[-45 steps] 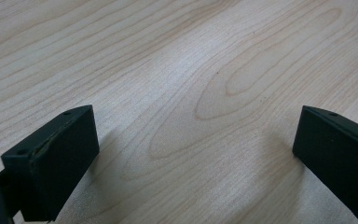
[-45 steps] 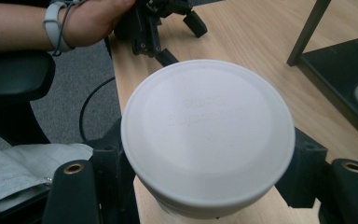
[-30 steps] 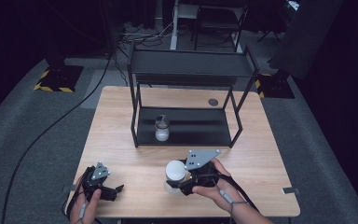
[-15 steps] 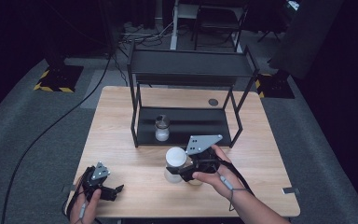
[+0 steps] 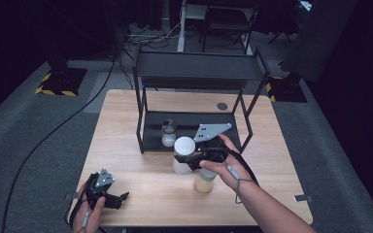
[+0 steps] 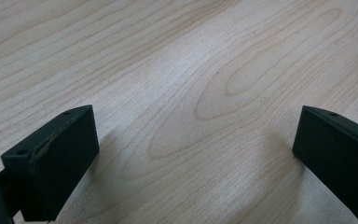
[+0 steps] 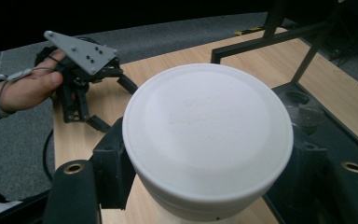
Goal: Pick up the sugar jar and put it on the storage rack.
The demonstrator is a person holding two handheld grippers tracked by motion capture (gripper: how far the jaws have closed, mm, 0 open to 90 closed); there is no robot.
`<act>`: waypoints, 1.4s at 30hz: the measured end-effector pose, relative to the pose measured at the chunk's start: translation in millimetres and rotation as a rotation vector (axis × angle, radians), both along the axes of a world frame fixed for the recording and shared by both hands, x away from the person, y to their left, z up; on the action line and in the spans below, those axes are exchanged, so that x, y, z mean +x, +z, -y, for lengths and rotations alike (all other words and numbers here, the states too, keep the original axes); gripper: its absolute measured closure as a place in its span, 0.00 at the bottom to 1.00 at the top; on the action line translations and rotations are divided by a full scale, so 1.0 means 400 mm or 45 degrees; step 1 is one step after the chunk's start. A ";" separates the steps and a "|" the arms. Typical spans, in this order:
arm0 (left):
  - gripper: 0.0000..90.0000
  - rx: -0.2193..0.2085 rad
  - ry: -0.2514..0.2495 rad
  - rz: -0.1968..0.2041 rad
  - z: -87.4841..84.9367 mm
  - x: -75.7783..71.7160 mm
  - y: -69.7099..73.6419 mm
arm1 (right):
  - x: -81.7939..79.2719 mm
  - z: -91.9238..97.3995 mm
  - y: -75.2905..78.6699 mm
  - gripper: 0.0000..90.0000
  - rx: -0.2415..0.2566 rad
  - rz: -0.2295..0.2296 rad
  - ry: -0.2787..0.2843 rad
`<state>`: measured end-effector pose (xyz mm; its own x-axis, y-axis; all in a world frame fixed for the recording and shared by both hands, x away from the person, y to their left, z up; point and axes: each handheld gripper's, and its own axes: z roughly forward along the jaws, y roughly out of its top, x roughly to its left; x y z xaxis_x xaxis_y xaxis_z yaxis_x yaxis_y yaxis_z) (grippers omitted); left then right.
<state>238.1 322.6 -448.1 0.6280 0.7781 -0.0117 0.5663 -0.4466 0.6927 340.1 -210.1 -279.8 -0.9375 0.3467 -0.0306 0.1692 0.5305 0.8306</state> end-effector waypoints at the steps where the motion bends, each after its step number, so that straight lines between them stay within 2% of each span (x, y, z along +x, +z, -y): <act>1: 0.00 0.000 0.000 0.000 0.000 0.000 0.000 | 0.005 0.000 0.001 0.37 -0.001 -0.001 -0.006; 22: 0.00 0.000 0.001 -0.001 0.000 0.000 0.000 | 0.103 0.002 -0.003 0.37 -0.011 -0.004 -0.186; 35: 0.00 0.000 0.001 -0.001 0.000 0.000 0.000 | 0.171 0.000 -0.037 0.37 -0.016 -0.012 -0.280; 39: 0.00 0.001 0.002 -0.002 0.001 0.000 0.001 | 0.186 -0.007 -0.050 0.37 -0.040 0.003 -0.297; 42: 0.00 0.000 0.002 -0.002 0.001 0.000 0.000 | 0.200 -0.011 -0.064 0.37 -0.055 -0.009 -0.314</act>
<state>238.0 322.4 -447.9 0.6268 0.7791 -0.0124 0.5681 -0.4461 0.6916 420.2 -205.9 -305.4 -0.8247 0.5638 -0.0442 0.3037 0.5074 0.8064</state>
